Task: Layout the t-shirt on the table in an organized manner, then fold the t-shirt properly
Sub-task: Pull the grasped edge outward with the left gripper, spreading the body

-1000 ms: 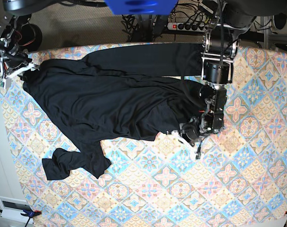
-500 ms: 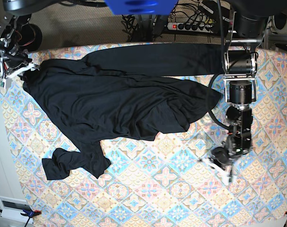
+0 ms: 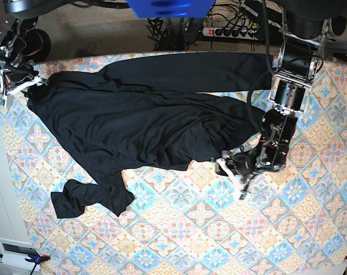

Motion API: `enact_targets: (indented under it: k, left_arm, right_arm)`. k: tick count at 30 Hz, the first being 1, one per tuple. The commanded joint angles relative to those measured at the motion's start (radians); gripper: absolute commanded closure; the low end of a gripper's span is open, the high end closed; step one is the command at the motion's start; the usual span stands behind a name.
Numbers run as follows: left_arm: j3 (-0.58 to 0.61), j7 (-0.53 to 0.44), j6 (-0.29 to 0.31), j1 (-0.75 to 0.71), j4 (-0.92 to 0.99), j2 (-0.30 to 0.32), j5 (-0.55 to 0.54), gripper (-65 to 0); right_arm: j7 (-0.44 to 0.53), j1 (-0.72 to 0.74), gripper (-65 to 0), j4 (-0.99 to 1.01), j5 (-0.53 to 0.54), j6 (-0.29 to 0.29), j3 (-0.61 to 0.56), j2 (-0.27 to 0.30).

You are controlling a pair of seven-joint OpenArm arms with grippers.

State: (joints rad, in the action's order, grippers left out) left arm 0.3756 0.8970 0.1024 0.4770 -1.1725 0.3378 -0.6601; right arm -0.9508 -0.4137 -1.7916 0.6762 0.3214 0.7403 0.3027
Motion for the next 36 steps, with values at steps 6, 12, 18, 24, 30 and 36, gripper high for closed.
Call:
enact_targets:
  k: [6, 12, 18, 24, 30, 36]
  left_arm:
    - [0.115, -0.043, 0.004, 0.036, 0.070, -0.024, 0.000, -25.8]
    - [0.110, -0.109, 0.004, 0.039, 0.161, -0.033, -0.002, -22.2]
    - [0.105, -0.256, -0.003, 0.070, 0.176, -0.030, -0.002, 0.0]
    - [0.010, -0.276, -0.003, 0.141, 0.314, -0.032, -0.007, 0.0]
    - [-0.160, -0.276, -0.003, 0.177, 0.323, 0.010, 0.000, 0.0]
    - [-0.177, -0.292, -0.003, 0.223, 0.325, 0.097, -0.002, 0.0]
  right_arm:
    - [0.020, 0.002, 0.0, -0.014, 0.010, 0.005, 0.008, 0.020]
    - [0.020, 0.002, 0.0, -0.014, 0.010, 0.005, 0.008, 0.020]
    - [0.020, 0.002, 0.0, -0.018, 0.010, 0.005, 0.008, 0.020]
    - [0.020, -0.001, 0.0, -0.020, 0.010, 0.005, 0.008, 0.020]
    - [0.020, -0.003, 0.0, -0.021, 0.010, 0.005, 0.008, 0.020]
    - [0.019, -0.004, 0.0, -0.023, 0.010, 0.006, -0.009, 0.020]
